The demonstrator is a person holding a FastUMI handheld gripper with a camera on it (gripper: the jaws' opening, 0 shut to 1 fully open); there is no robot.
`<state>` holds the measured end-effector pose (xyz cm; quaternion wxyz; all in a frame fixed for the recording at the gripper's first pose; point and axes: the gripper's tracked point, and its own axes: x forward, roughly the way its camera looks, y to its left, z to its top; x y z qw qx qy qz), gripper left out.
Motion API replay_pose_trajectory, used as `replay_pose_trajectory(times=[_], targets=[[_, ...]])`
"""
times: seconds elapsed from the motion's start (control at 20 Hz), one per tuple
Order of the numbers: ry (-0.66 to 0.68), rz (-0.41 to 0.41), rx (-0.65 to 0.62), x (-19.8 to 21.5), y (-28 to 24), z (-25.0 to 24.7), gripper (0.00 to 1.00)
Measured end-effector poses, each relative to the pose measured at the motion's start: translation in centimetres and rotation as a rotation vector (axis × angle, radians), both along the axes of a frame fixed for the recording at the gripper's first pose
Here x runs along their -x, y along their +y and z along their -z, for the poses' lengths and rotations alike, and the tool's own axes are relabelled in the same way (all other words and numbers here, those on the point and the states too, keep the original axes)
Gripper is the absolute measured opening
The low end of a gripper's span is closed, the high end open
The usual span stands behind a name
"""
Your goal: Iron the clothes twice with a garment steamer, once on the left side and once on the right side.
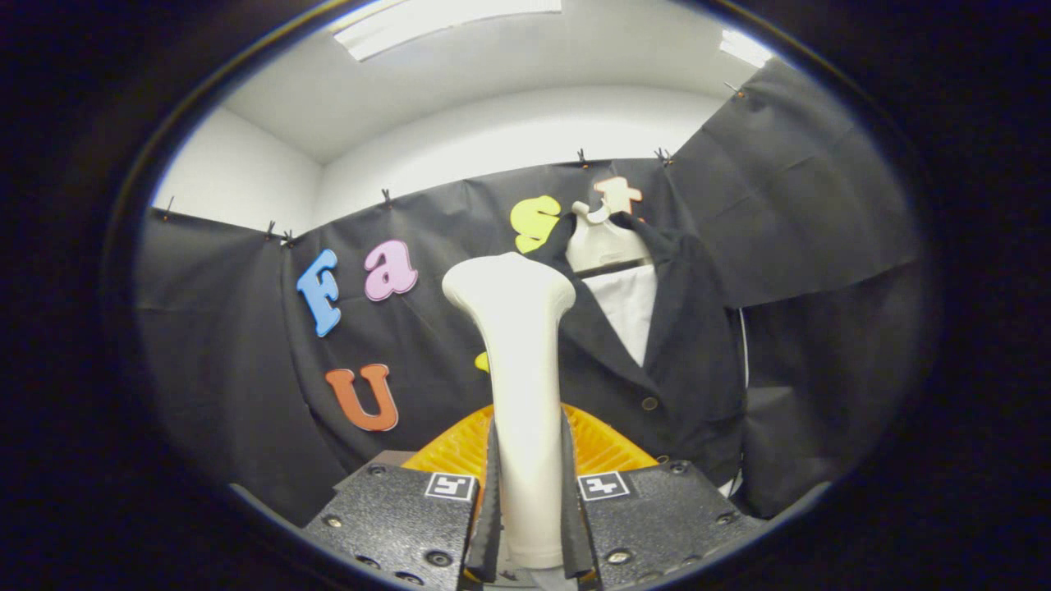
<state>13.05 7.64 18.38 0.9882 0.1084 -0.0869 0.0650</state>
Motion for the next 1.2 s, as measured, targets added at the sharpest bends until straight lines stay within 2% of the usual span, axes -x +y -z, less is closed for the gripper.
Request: replay_pose_trajectory(times=[0.3,0.6,0.9,1.2], targets=[[0.006,0.086,0.035,-5.3,-2.2,-1.8,0.32],[0.071,0.148,0.105,-10.8,-3.3,0.0,0.32],[0.135,0.164,0.169,-12.6,-2.9,4.2,0.33],[0.174,0.183,0.189,-12.5,-3.6,7.0,0.32]])
